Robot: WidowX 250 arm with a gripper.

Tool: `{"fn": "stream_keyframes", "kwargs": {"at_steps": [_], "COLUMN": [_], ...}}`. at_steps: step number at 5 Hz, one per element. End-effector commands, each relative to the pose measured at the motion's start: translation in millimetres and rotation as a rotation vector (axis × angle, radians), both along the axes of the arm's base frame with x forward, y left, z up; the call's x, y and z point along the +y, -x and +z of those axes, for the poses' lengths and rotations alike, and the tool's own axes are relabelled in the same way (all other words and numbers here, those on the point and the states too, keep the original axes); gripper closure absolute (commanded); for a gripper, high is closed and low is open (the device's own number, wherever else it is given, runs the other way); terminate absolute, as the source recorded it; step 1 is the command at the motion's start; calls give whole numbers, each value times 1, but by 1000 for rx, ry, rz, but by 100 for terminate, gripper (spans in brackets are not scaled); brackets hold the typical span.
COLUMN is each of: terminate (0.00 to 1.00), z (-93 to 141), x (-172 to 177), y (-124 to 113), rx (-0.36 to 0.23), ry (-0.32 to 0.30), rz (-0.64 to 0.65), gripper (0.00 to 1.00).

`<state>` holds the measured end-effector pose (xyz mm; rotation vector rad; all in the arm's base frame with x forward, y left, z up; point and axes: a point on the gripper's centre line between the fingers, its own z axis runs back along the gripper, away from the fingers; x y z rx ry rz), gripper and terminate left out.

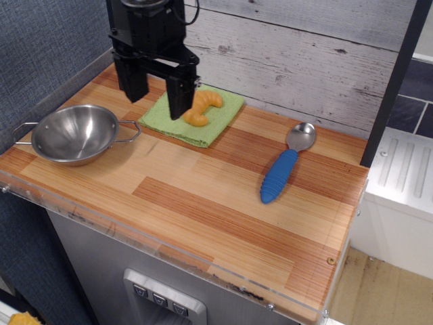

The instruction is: Pick up the metal pot and move it to the opposite side of the counter

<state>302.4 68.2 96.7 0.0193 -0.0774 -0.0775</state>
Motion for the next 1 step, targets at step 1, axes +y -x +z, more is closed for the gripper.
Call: {"fn": "stream_keyframes", "kwargs": {"at_steps": [1], "terminate": [100], "z": [17], "x": [-2], "y": [14], "rx": [-66], "ry": [-29], "rz": [-46], "gripper": [0]}}
